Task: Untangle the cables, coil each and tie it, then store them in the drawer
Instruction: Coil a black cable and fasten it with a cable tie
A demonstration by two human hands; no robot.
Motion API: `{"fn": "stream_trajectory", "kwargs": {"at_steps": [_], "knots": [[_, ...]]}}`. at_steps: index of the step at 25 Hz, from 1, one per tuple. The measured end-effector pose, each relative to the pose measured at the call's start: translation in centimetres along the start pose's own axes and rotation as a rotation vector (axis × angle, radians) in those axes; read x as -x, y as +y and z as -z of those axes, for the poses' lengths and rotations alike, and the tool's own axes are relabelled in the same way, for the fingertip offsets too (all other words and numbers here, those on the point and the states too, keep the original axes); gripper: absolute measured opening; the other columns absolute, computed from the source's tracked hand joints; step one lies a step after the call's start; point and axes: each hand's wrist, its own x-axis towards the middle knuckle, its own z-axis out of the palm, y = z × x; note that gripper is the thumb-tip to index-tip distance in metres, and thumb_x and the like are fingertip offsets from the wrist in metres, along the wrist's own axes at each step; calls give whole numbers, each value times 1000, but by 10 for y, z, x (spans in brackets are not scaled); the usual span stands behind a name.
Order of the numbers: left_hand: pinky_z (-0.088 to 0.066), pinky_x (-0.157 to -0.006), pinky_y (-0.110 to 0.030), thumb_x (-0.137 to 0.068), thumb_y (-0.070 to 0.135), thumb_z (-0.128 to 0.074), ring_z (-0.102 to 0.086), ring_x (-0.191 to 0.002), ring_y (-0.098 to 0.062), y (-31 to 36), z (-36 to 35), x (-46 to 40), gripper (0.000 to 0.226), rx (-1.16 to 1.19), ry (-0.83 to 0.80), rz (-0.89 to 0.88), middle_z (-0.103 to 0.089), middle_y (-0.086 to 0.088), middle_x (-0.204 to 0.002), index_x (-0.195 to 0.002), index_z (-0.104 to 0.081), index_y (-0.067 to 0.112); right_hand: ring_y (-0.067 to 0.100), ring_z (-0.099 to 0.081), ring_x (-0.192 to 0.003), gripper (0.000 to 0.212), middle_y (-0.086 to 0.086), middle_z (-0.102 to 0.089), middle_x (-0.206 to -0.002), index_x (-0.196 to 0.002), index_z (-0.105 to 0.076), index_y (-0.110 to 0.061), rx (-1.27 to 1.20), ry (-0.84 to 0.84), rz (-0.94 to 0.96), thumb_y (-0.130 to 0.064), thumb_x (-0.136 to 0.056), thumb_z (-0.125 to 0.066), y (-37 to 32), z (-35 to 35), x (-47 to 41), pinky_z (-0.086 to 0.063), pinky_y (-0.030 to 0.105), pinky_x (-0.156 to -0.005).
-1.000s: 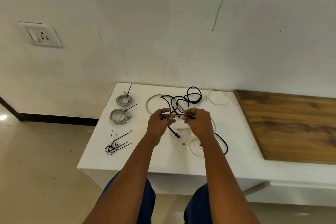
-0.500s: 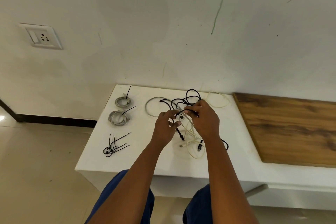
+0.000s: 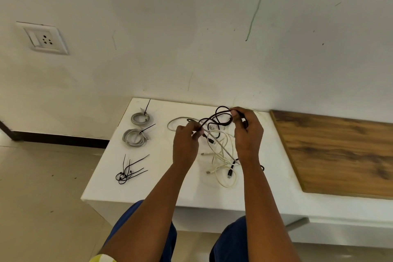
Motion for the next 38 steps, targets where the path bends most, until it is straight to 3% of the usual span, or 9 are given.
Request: {"fn": "stream_trajectory", "kwargs": {"at_steps": [6,9,11,15,19,22,26,29,38], "knots": [[-44,-68,-5,-79,-9,-65,-62,-72,4,4,11,-2,19,313,53,56,-67,2,-89,-89,-68,7,13,-48,-76,8,-3,-62,-89,-97,-64,-13,-241,108,-129,-18,-92,-59,5,3,-2,-39,29,-69],[-48,-65,-13,-85,-2,-63,-64,-65,-6,0,22,-6,13,440,24,220,-70,-9,-83,-95,-70,2,13,-47,-74,6,-7,-61,-82,-91,-64,-15,-233,133,-179,-17,-91,-59,11,7,-3,-38,34,-70],[-43,-50,-15,-92,5,-56,-60,-57,-6,0,28,-10,17,536,-19,353,-70,-4,-80,-102,-69,8,11,-45,-67,10,-8,-56,-72,-83,-63,-20,-230,136,-206,-15,-90,-58,12,8,-3,-38,31,-66],[-30,-39,-18,-97,12,-46,-45,-54,-9,-10,36,-16,23,547,110,629,-62,3,-74,-111,-64,10,7,-45,-50,17,-3,-52,-66,-82,-61,-18,-626,194,-288,-13,-95,-51,7,16,-7,-35,17,-48],[-32,-50,-24,-97,12,-39,-43,-59,-15,-15,35,-14,30,544,88,813,-56,-3,-80,-118,-60,7,13,-63,-62,17,-3,-66,-68,-87,-57,-16,-1062,177,-386,-19,-99,-44,3,25,-13,-51,19,-61],[-46,-85,-38,-95,19,-41,-52,-100,-27,-16,31,-13,32,226,7,760,-56,-12,-118,-120,-60,17,11,-66,-66,19,-2,-68,-69,-87,-57,-14,-1267,143,-441,-21,-99,-43,1,24,-12,-54,19,-65],[-27,-104,-42,-91,23,-50,-31,-130,-22,-7,21,-3,39,-234,-204,438,-42,2,-137,-130,-49,32,12,-66,-68,20,-2,-67,-70,-88,-57,-14,-1293,54,-446,-20,-99,-41,-6,17,-9,-55,20,-67],[-27,-101,-41,-90,31,-56,-29,-130,-20,-2,6,7,36,-289,-302,237,-44,7,-136,-126,-53,35,12,-66,-68,21,-3,-66,-71,-90,-56,-14,-1314,-16,-468,-19,-100,-38,-10,11,-5,-55,20,-67],[-47,-90,-35,-84,29,-69,-60,-98,-19,-4,-9,12,24,17,-332,196,-64,-2,-104,-103,-66,14,15,-69,-78,21,1,-68,-77,-93,-56,-12,-1356,-111,-450,-17,-99,-36,-13,11,-3,-56,23,-76]]}}
